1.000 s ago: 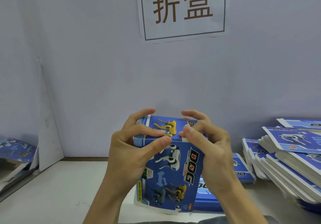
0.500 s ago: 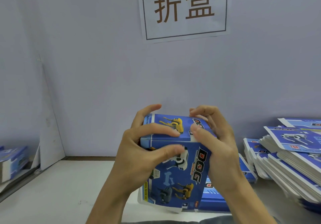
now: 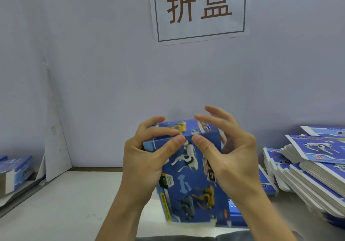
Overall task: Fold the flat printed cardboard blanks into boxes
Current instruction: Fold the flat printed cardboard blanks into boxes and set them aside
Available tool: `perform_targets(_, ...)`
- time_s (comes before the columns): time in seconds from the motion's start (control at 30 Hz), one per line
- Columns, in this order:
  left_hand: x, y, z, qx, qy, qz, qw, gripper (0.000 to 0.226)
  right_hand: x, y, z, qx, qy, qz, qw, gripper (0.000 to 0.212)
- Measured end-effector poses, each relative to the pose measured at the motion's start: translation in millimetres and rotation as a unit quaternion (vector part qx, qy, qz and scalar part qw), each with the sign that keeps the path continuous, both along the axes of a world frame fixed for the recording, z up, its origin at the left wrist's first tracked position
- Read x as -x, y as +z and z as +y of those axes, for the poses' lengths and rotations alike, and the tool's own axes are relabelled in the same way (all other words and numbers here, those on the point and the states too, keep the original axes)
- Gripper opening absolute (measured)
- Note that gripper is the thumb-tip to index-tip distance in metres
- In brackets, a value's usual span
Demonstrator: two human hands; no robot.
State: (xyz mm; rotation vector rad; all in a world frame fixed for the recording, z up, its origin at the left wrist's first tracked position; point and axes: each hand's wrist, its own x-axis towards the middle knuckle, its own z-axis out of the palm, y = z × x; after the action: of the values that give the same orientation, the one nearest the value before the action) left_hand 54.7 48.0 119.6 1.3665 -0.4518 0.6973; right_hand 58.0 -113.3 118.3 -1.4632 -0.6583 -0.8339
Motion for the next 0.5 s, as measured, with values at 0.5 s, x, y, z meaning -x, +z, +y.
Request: perform_targets(0.5, -24, -18, 10, 0.418, 0.07, 0.177, 0.888, 0.044, -1, -13, 28, 0.13, -0.031, 0.348, 0.928, 0.082)
